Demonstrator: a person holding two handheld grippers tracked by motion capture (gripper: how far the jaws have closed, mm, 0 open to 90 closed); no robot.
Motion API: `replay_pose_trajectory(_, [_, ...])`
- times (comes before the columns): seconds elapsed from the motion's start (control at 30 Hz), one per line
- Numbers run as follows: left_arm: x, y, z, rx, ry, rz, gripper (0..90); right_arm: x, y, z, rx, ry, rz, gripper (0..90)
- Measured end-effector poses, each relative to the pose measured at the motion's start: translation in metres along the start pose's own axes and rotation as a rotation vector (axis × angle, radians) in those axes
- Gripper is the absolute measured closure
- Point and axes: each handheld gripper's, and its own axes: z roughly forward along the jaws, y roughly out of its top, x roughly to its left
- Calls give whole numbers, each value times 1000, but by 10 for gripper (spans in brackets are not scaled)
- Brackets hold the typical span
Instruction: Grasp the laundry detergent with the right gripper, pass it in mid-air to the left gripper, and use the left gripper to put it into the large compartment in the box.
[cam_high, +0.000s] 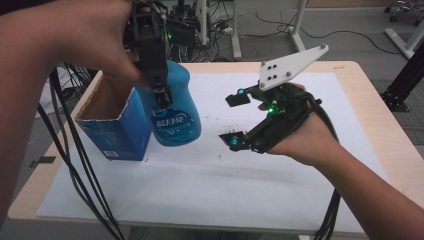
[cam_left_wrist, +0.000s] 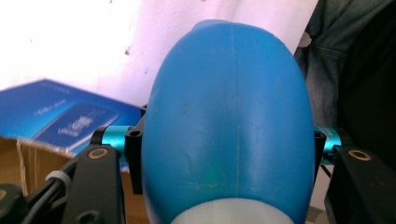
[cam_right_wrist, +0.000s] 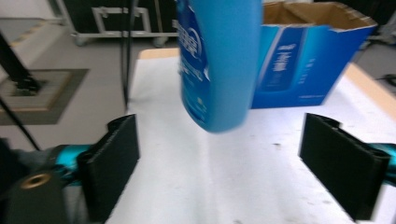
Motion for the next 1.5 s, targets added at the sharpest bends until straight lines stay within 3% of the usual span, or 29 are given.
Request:
replay_pose_trajectory(0.07, [4,-5,-6,-1,0,-22,395,-2,6,-5,16,-27,-4,25])
replay_pose_trajectory(0.17, [10,-12,-15,-3,-3,-59,395,-5,14,-14,35,-39,-14,16])
replay_pose_trajectory(0.33, [21,-25,-31,-3,-9,-134,395,-10,28,-26,117,-56,-40,6])
replay_pose_trajectory(0.63, [50,-54,-58,-16,-34,-348,395,-22,50,-59,211,-125,-69,5])
replay_pose_trajectory(0.77, [64,-70,-65,-29,-32,-479,395,-25,56,-70,265,-136,-68,4])
replay_pose_trajectory(0.83, [70,-78,-66,-32,-25,-547,395,-26,57,-75,291,-142,-72,4])
replay_pose_trajectory(1.1, [94,-108,-62,2,-39,-739,395,-30,56,-82,404,-125,-37,5])
replay_pose_trajectory(1.27, [103,-121,-58,13,-40,-836,395,-32,53,-83,426,-117,-23,5])
replay_pose_trajectory(1.4, [107,-125,-53,19,-44,-895,395,-33,52,-83,435,-118,-21,6])
replay_pose_trajectory(1.5, [109,-125,-47,26,-43,-917,395,-34,51,-82,444,-112,-16,6])
